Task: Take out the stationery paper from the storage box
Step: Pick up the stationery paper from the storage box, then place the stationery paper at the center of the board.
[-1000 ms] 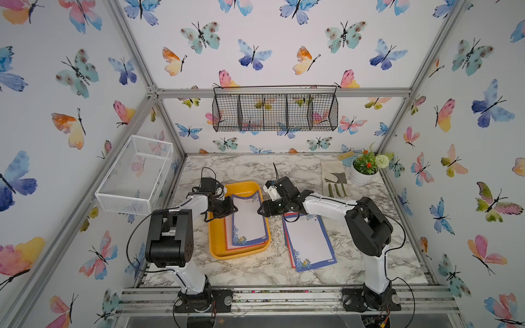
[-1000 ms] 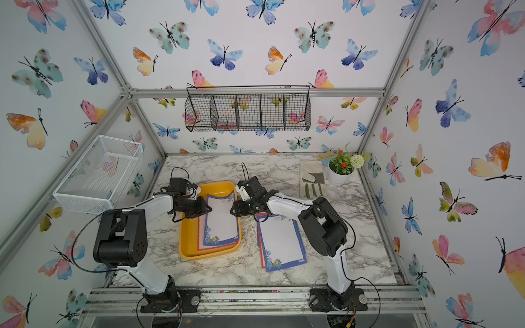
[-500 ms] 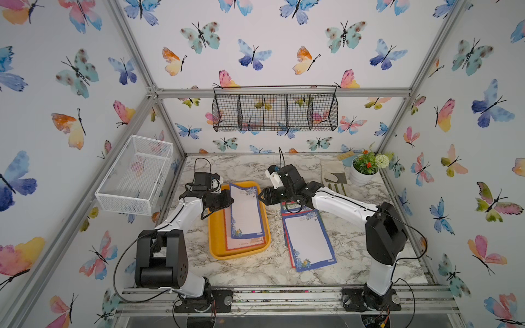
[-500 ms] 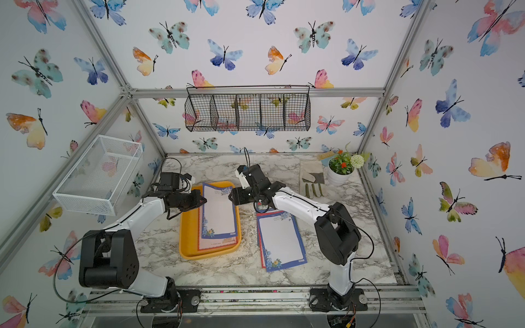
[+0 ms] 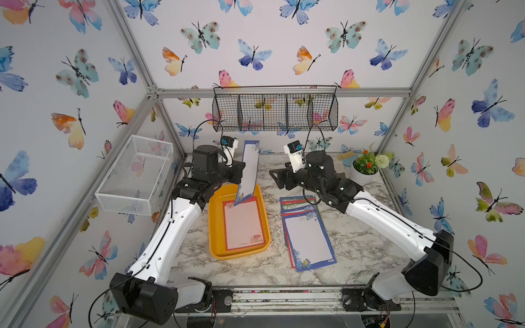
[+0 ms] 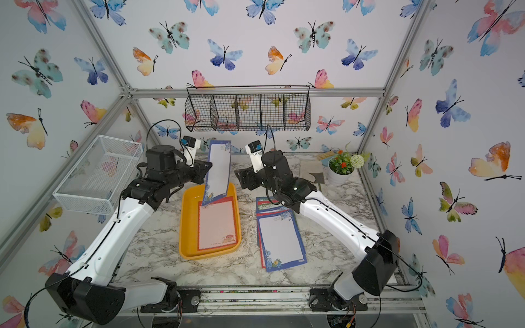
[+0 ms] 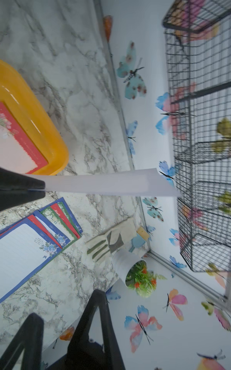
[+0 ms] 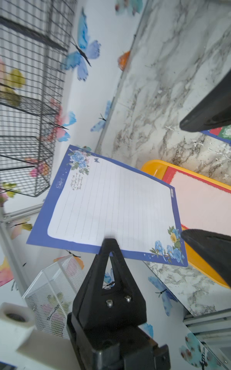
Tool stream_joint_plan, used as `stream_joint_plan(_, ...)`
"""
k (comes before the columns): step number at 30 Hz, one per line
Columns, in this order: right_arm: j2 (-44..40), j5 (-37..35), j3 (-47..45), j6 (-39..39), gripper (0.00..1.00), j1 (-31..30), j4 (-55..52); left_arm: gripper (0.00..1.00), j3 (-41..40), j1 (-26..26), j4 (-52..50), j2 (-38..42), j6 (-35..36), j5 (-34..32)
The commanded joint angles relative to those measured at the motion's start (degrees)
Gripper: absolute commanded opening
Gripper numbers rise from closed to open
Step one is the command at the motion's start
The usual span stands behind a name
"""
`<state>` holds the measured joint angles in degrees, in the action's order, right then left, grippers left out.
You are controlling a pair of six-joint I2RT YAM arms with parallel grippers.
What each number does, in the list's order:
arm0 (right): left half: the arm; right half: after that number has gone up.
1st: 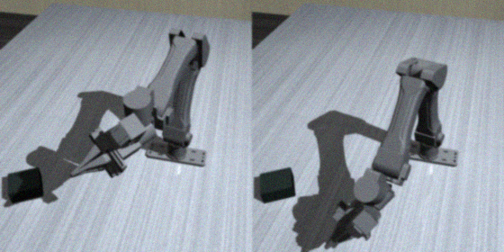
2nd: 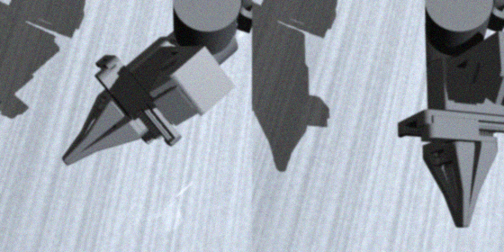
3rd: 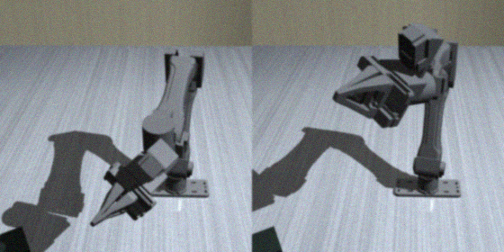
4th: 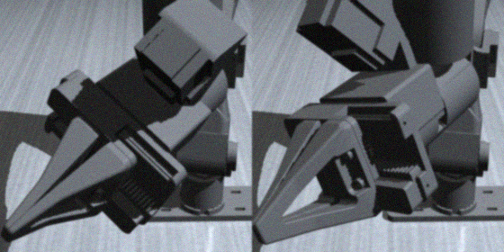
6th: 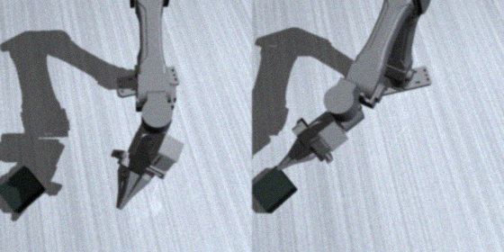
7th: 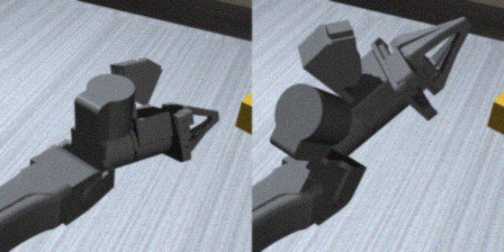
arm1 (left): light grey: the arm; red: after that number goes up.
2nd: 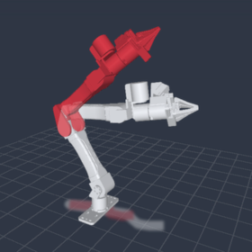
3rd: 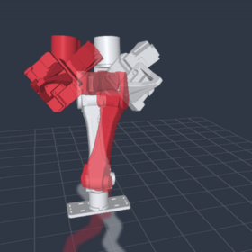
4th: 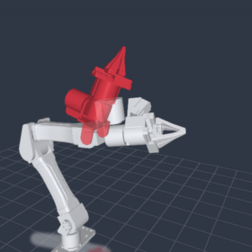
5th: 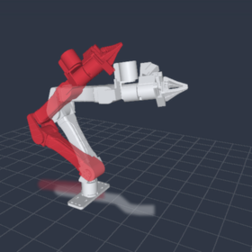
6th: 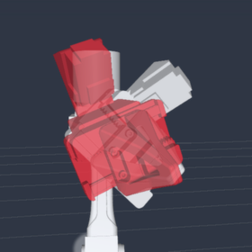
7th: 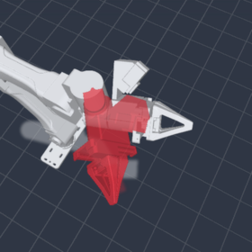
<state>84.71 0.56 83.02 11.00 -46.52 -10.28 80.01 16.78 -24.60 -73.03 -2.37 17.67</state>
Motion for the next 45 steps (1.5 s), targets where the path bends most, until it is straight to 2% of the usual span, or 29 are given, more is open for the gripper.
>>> stream_joint_plan(1,-4.4,-3.0,-3.1,-7.8,0.83,0.3,5.6,0.0,3.5,0.4,6.6,-0.1,4.5,10.5)
stream_joint_plan(6,-11.3,2.3,-9.9,-11.2,0.93,2.6,14.4,0.0,-0.6,0.1,21.9,2.0,0.9,27.3)
stream_joint_plan(9,-13.9,8.9,-13.2,-11.6,0.95,5.4,19.3,0.0,-5.4,0.0,31.9,3.4,-4.6,33.7)
stream_joint_plan(12,-14.8,13.9,-14.8,-12.0,0.95,7.6,22.5,0.0,-8.3,-0.7,38.4,3.9,-9.7,36.1)
stream_joint_plan(16,-15.0,18.5,-16.1,-11.3,0.95,10.1,26.6,0.0,-11.8,-4.0,52.0,2.9,-23.6,40.8)
stream_joint_plan(18,-14.9,19.3,-16.2,-11.4,0.95,10.5,27.3,0.0,-13.5,-4.8,56.5,3.1,-27.0,41.7)
stream_joint_plan(20,-15.2,20.6,-16.7,-11.5,0.95,11.4,28.2,0.0,-14.3,-5.2,57.2,3.7,-27.3,42.0)
stream_joint_plan(26,-13.8,36.1,-15.2,-9.6,0.94,16.3,29.0,0.0,-16.2,-5.9,58.7,6.6,-27.3,45.5)
stream_joint_plan(29,-12.3,40.0,-13.3,-8.4,0.93,17.4,28.1,0.0,-17.0,-5.9,59.3,8.2,-27.2,46.1)
stream_joint_plan(33,-11.0,43.8,-12.3,-7.2,0.89,17.7,28.6,0.0,-17.3,-5.7,59.7,9.3,-27.4,47.1)
stream_joint_plan(37,-9.9,49.9,-12.4,-4.4,0.81,17.8,31.7,0.0,-18.2,-5.7,60.8,9.6,-28.8,45.2)
stream_joint_plan(41,-8.4,55.9,-12.7,0.9,0.64,17.7,37.2,0.0,-18.5,-5.7,62.7,8.2,-31.2,44.4)
stream_joint_plan(44,-7.3,57.5,-12.8,4.1,0.49,17.8,40.2,0.0,-18.8,-5.7,63.8,7.7,-32.2,43.9)
stream_joint_plan(45,-7.1,57.5,-12.8,4.8,0.47,17.7,40.7,0.0,-19.1,-5.6,64.1,7.6,-32.3,43.8)
